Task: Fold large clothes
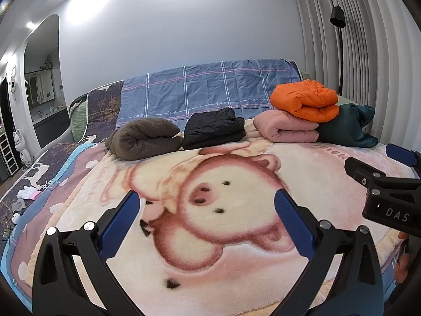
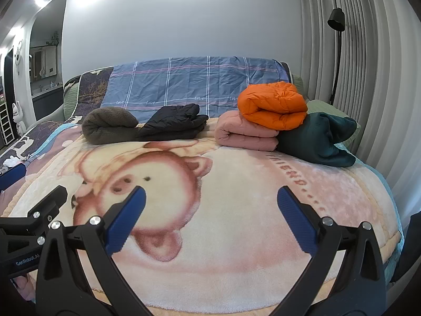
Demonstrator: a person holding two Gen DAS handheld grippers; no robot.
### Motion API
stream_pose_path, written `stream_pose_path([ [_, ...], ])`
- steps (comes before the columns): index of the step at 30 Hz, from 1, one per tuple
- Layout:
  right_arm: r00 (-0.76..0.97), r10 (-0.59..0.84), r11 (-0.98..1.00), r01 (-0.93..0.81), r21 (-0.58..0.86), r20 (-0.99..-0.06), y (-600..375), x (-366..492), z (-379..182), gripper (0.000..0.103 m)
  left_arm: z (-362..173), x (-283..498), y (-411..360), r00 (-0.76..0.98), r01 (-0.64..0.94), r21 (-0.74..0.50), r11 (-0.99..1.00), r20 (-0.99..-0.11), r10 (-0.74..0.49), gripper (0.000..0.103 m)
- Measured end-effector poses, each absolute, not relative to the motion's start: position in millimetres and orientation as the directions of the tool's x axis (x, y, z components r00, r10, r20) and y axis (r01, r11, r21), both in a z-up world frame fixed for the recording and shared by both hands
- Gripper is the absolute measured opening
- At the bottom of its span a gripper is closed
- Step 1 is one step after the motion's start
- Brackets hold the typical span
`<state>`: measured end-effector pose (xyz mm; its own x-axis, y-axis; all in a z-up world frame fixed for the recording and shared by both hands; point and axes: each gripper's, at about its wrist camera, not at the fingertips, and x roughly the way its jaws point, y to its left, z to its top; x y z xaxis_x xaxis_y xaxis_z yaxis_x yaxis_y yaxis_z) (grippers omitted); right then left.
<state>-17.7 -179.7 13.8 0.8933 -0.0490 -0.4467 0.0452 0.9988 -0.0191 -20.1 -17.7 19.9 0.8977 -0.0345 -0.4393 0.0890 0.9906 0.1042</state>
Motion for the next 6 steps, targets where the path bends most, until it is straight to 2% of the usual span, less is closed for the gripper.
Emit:
stream_pose_path([
  [6, 0.893, -0.052, 0.999, 0.048, -0.019, -0.447, -179.9, -18.6, 13.0, 0.101, 20.4, -20.4, -18.4, 0.899, 0.097, 0.112, 0.989, -0.436, -0.039, 0.102],
])
